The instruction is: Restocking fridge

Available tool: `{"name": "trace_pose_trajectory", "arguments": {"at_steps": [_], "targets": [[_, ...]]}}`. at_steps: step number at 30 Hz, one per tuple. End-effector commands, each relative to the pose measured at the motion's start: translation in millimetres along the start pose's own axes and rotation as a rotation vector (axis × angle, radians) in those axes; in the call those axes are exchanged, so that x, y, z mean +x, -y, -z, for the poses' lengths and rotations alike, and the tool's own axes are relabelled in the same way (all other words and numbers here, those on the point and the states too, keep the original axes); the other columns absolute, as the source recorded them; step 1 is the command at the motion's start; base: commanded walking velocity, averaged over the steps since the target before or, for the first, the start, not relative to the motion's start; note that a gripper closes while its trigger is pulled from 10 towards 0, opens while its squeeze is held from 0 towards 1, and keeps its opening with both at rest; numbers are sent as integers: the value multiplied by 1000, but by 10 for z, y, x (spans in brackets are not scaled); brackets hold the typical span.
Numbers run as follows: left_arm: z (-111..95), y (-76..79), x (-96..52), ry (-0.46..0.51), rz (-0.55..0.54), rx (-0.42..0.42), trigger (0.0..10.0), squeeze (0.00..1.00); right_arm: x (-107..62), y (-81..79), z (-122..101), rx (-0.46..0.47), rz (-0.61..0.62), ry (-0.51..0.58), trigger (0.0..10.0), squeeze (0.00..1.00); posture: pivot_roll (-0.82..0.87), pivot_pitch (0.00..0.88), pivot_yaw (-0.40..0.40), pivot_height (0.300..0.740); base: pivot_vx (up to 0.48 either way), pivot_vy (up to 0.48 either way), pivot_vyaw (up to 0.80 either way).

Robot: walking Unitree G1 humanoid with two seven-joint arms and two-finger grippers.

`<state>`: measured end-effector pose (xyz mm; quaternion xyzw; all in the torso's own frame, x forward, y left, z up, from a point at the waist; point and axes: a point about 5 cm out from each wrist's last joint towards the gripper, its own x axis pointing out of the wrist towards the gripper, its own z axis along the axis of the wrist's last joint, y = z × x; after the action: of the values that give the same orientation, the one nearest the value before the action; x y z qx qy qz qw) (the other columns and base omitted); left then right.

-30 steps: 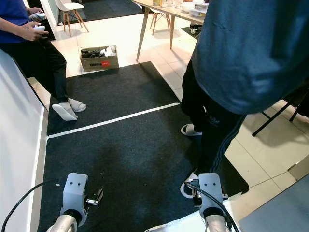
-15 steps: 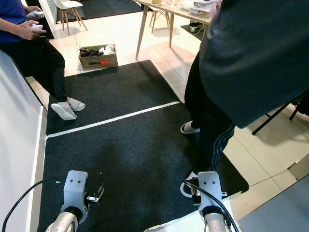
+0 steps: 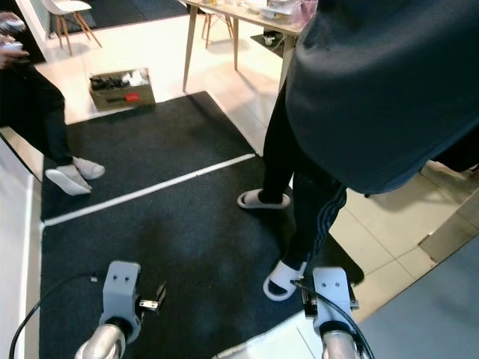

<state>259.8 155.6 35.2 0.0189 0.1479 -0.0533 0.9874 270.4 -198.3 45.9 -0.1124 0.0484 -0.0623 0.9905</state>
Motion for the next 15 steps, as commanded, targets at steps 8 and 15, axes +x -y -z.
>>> {"name": "trace_pose_trajectory", "arguments": {"at_steps": [8,15], "targets": [[64,12,-25,-25,8,5,10000,0,-79,49,120,-14,6,-47,10000,0,-210,214,62,707,321,0,0],[69,13,-25,-28,9,6,10000,0,-81,53,126,-15,6,-49,10000,0,-210,212,63,707,318,0,0]]}}
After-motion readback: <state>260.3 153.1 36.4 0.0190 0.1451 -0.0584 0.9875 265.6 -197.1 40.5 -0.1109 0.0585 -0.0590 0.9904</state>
